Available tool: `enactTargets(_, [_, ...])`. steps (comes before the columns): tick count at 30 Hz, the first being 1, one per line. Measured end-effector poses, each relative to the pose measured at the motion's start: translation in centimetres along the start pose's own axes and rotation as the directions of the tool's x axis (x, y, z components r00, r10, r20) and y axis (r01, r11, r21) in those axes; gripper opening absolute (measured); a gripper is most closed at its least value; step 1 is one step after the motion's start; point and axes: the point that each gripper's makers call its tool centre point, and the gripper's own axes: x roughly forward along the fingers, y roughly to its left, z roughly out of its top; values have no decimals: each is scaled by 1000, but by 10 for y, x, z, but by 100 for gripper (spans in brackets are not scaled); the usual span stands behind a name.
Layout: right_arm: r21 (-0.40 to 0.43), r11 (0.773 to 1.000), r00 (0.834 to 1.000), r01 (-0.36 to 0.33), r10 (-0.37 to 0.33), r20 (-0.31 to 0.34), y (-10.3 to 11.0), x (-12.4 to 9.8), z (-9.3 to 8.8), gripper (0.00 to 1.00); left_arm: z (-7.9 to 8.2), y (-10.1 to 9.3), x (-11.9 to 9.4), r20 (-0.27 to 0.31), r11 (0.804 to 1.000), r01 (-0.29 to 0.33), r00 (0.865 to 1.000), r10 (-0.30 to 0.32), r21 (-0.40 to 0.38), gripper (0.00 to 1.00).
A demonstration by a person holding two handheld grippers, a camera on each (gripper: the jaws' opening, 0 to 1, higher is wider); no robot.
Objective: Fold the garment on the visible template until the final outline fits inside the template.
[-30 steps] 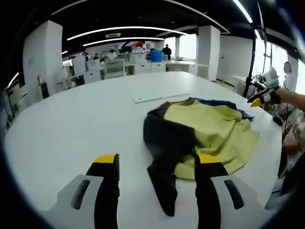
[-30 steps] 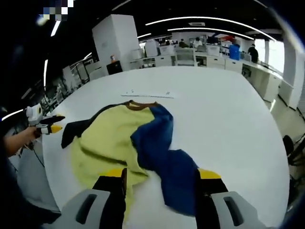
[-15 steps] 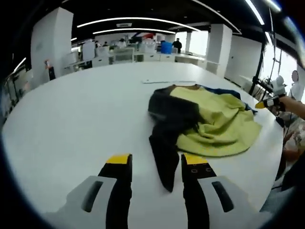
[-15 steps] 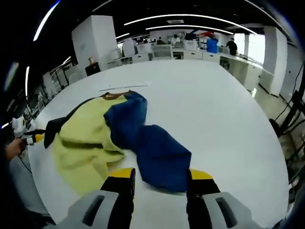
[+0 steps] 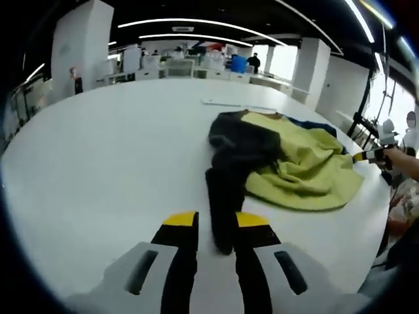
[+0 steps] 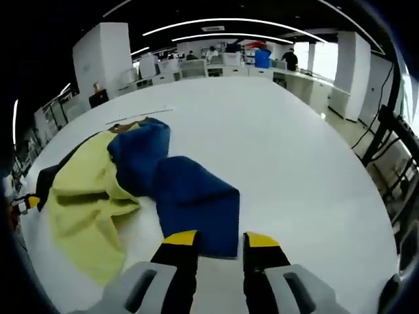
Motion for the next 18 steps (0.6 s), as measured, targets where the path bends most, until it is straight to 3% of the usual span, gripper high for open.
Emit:
enactTargets(5, [1,1000,1000,15,-15,7,2,-1,0,13,-7,-1,2,-9,1000,-8,1000,8,-8,2])
enactTargets(9, [-11,1000,1000,-21,21,13,9,1,2,0,-9,-4,2,-4,999,9,1000,-9,-37,0])
enactTargets(18, [-21,999,998,-49,50,26,6,-7,8,0,8,-2,-13,40,998,28,999,-26,-60,0])
